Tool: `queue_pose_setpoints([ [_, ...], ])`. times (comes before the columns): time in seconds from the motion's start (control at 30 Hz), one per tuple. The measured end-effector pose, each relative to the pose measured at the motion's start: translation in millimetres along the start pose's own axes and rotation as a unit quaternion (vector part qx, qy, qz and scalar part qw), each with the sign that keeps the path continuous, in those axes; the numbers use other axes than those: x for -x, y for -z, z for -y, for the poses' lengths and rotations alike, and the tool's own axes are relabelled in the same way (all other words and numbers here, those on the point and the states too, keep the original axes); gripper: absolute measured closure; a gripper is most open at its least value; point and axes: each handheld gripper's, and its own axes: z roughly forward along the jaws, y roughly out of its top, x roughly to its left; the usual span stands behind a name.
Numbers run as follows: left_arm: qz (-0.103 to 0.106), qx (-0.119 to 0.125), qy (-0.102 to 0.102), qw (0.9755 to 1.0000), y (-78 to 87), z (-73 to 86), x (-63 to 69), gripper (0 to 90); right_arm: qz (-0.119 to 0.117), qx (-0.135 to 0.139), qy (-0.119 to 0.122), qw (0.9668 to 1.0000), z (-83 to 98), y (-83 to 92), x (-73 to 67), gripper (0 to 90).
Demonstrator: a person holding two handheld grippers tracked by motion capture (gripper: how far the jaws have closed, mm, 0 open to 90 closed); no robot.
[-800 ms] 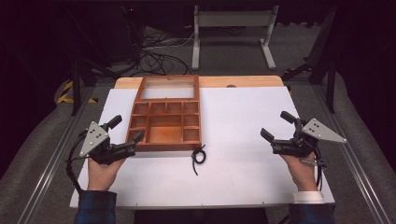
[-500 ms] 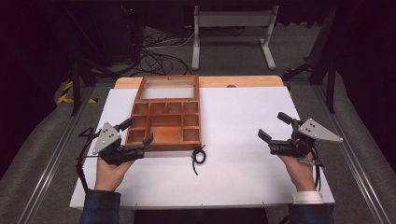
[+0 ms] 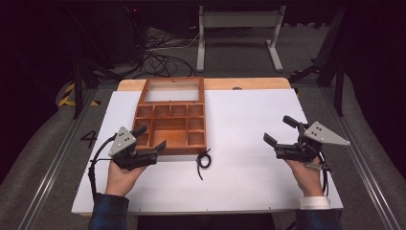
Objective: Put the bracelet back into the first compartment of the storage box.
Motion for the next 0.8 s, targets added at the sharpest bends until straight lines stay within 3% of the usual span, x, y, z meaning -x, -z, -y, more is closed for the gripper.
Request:
queue_pose_setpoints([
  [0.8, 0.025, -0.020, 0.004, 0.9995, -25.7, 10.3, 17.4, 19.9, 0.001, -0.011, 0.006, 0.9999, 0.0, -2.0, -2.8, 5.9],
])
